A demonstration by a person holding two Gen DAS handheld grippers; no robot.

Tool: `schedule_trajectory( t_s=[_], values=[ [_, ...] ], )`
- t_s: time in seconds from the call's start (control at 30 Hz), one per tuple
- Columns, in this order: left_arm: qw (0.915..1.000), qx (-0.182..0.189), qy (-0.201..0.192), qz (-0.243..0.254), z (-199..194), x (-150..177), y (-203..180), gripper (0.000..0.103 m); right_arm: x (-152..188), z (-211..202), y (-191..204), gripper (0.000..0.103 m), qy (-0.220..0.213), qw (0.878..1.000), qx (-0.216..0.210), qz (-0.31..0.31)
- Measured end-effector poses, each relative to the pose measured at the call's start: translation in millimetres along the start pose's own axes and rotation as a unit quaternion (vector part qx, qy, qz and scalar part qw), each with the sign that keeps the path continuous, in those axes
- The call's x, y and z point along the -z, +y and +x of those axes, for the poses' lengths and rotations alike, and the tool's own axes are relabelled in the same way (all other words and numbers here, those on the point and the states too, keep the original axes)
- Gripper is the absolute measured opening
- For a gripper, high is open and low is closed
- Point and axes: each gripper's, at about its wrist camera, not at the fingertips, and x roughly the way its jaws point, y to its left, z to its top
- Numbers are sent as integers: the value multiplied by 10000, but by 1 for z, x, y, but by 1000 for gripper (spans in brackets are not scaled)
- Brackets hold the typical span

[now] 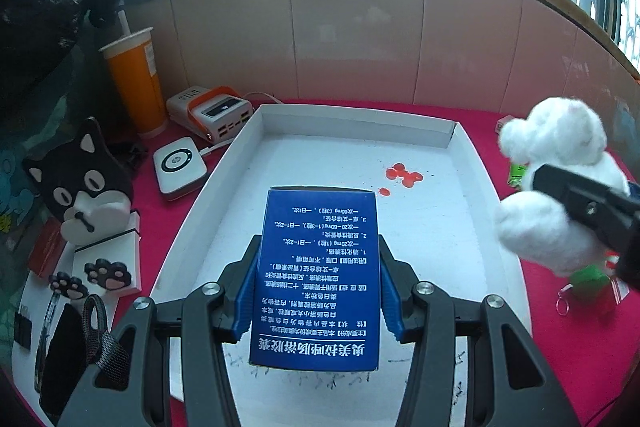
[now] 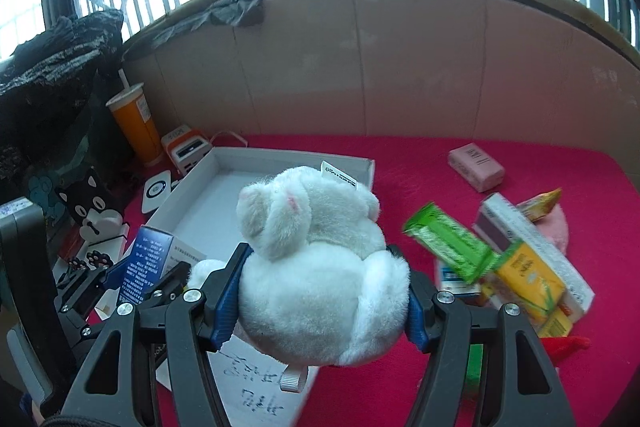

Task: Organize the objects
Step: 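Carry the blue box and white bunny with both tools over the white tray, then open both tools to drop the blue box and bunny into the tray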

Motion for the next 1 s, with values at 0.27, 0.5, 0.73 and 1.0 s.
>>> schedule_trajectory(
  t_s=[0.27, 0.5, 0.73, 1.0],
  values=[
    [9997, 80, 172, -124, 16, -3, 13, 51, -7, 35, 19, 71, 233, 9997, -2, -81],
    [9996, 12, 191, -198, 22, -12, 24, 53, -20, 54, 22, 78, 184, 9998, 29, -107],
    [9985, 215, -340, -373, -2, -16, 31, 78, -23, 40, 21, 97, -174, 9996, 163, -121],
    [9138, 3431, -1082, -1883, -72, -24, 64, 95, -15, -30, -31, 99, -948, 9932, -1, 670]
  ],
)
